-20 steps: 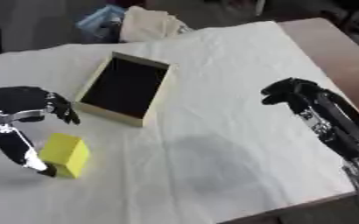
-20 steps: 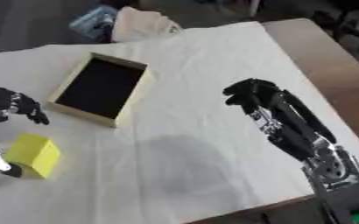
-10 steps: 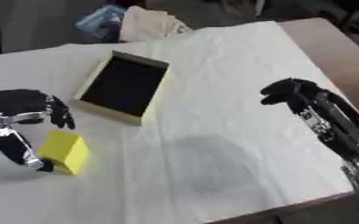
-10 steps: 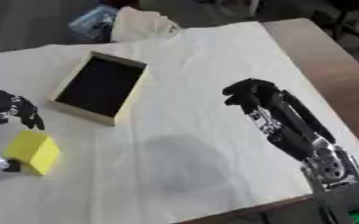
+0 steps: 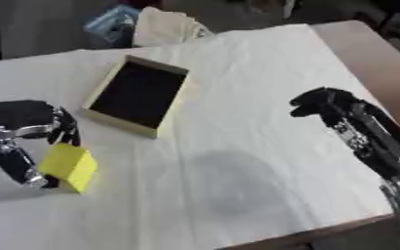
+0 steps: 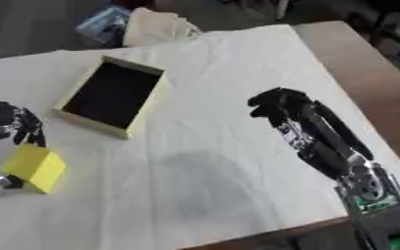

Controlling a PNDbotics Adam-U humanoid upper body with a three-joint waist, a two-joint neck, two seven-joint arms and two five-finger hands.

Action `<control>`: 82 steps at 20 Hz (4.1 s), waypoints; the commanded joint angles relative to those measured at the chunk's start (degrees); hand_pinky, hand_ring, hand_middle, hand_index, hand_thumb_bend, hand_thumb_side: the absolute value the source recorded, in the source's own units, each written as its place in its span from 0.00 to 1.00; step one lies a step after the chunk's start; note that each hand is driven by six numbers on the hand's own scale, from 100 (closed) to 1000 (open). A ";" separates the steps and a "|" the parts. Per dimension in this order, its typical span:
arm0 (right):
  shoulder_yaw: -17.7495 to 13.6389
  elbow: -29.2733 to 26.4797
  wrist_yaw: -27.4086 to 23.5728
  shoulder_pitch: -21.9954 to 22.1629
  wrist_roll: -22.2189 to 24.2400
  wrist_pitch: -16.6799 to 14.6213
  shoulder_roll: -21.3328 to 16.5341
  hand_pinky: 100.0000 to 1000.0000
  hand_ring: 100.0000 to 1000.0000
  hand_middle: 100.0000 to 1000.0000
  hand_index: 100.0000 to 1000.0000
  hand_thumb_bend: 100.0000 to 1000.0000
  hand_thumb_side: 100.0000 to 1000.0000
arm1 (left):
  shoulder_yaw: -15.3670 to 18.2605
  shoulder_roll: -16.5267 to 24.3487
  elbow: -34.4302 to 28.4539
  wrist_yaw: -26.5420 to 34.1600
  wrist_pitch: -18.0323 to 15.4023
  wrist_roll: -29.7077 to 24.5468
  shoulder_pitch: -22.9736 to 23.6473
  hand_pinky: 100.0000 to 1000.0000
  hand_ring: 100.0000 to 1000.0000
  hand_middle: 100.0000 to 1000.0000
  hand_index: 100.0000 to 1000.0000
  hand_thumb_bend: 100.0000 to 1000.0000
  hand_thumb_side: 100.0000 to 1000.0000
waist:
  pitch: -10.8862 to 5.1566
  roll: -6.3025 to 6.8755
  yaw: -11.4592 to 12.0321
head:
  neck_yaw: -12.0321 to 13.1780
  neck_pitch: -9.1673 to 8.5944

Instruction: Pick up objects on the table and place them in the box.

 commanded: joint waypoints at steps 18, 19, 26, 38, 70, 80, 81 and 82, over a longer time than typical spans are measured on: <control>2.73 -1.19 -1.34 -2.09 3.23 -0.46 -0.77 0.71 0.66 0.68 0.76 0.00 0.95 | 6.60 -7.46 15.59 -5.12 -1.55 1.55 -16.13 0.65 0.39 0.26 0.50 0.42 0.00 | -0.28 0.86 -4.71 | 2.11 -0.65; 2.95 -1.19 -1.40 -2.37 3.51 -0.48 -0.70 0.71 0.66 0.68 0.76 0.00 0.95 | 7.24 -7.94 17.02 -6.00 -1.47 2.19 -16.78 0.65 0.39 0.26 0.50 0.42 0.00 | -0.02 1.03 -5.27 | 2.38 -0.86; 4.03 -1.19 -1.41 -3.81 4.93 -0.31 -0.15 0.71 0.66 0.68 0.76 0.00 0.96 | 10.79 -10.14 24.82 -11.91 -1.43 7.82 -19.86 0.64 0.39 0.25 0.50 0.43 0.00 | 1.80 2.39 -8.90 | 3.71 -2.41; 3.98 -1.19 -1.28 -4.27 5.03 0.00 0.03 0.71 0.66 0.68 0.76 0.00 0.96 | 11.72 -10.73 28.01 -20.33 -2.07 12.05 -19.89 0.84 0.77 0.75 0.85 0.81 0.42 | 2.26 3.08 -9.84 | 3.92 -2.88; 1.34 -1.19 -1.21 -3.20 -0.29 0.76 0.21 0.69 0.63 0.65 0.73 0.00 0.93 | 20.22 -12.03 -12.31 4.59 3.33 33.59 13.64 0.77 0.59 0.57 0.77 0.28 0.48 | 2.24 0.10 0.64 | 6.12 -0.46; 1.55 -1.19 -1.33 -2.95 -0.59 1.01 0.66 0.69 0.62 0.64 0.73 0.00 0.93 | 20.27 -14.62 -24.56 13.28 11.98 28.60 21.18 0.76 0.58 0.56 0.77 0.28 0.55 | 2.03 -0.18 0.73 | 7.72 0.16; 1.48 -1.19 -1.34 -2.89 -0.69 1.02 0.69 0.69 0.62 0.64 0.72 0.00 0.93 | 20.43 -14.76 -24.91 14.16 12.76 28.14 21.43 0.76 0.57 0.55 0.76 0.28 0.58 | 2.02 -0.33 0.68 | 7.56 0.47; 1.37 -1.19 -1.37 -2.76 -0.93 1.05 0.74 0.68 0.62 0.63 0.72 0.00 0.93 | 20.57 -15.40 -24.99 15.02 13.50 27.76 21.81 0.75 0.57 0.54 0.76 0.28 0.58 | 1.96 -0.48 0.65 | 7.37 0.88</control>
